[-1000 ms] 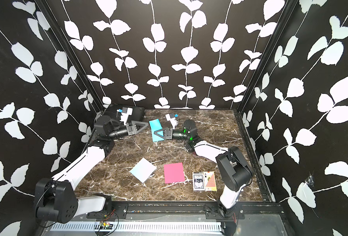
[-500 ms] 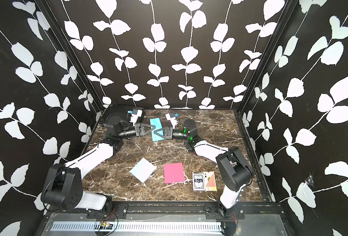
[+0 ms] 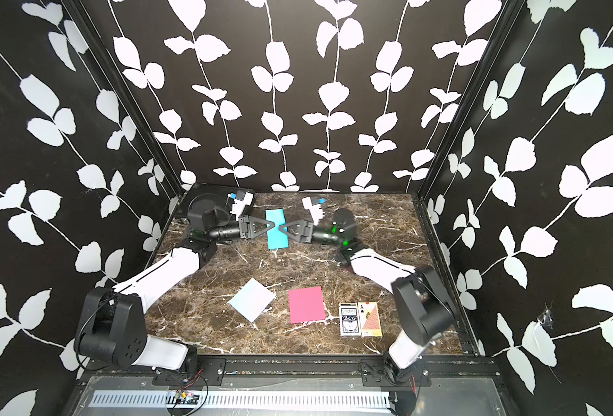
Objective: Fold the square paper along the opposite sides
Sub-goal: Fold the paper, then smooth out the paper at the center of the board.
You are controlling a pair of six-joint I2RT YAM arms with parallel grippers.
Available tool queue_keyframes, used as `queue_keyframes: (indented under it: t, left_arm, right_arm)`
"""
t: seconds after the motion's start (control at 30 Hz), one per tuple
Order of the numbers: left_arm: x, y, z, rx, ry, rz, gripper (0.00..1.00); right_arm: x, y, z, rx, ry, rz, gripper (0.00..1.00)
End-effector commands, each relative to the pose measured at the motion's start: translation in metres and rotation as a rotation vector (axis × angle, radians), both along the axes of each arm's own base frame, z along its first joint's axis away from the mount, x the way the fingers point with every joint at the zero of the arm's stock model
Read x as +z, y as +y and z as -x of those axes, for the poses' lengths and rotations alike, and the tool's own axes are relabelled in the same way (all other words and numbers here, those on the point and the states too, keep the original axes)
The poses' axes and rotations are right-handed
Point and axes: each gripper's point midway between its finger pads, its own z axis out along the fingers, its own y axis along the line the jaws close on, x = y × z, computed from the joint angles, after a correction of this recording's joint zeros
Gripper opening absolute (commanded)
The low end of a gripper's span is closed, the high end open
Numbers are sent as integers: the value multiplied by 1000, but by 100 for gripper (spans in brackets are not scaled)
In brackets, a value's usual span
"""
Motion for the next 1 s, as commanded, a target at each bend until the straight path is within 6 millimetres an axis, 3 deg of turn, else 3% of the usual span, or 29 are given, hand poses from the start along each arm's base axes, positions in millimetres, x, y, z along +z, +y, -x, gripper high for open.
queue_keyframes:
  t: [0.0, 0.1, 0.2, 0.27, 0.37, 0.47, 0.63, 0.67, 0.73, 0.97]
  left_arm:
    - [-25, -4, 6, -75, 41, -87, 0]
    - [-62, -9, 7, -125, 120, -187, 0]
    - [-96, -19, 5, -173, 177, -294, 0]
    - [-114, -26, 4, -212, 204, -355, 0]
    - [-144, -29, 0, -244, 237, -454, 0]
    - [-177, -25, -1, -276, 294, -553, 0]
    - [-211, -21, -6, -301, 322, -622, 0]
    - [-216, -21, -7, -306, 328, -629, 0]
    - [-226, -21, -7, -324, 345, -642, 0]
    - [-241, -19, -12, -346, 378, -650, 0]
  right_arm:
    - [-25, -41, -6, -229, -227, 227, 74]
    - [-36, -57, -1, -335, -456, 331, 68]
    - [-63, -54, 6, -337, -620, 518, 60]
    - [-84, -48, 6, -319, -666, 614, 54]
    - [-112, -39, 7, -310, -687, 657, 37]
    - [-136, -29, 10, -274, -679, 671, 30]
    - [-165, -12, 8, -207, -646, 714, 27]
    - [-180, -7, 8, -194, -615, 717, 27]
    - [-186, 4, 5, -199, -596, 675, 27]
    - [-209, 33, -6, -159, -568, 677, 25]
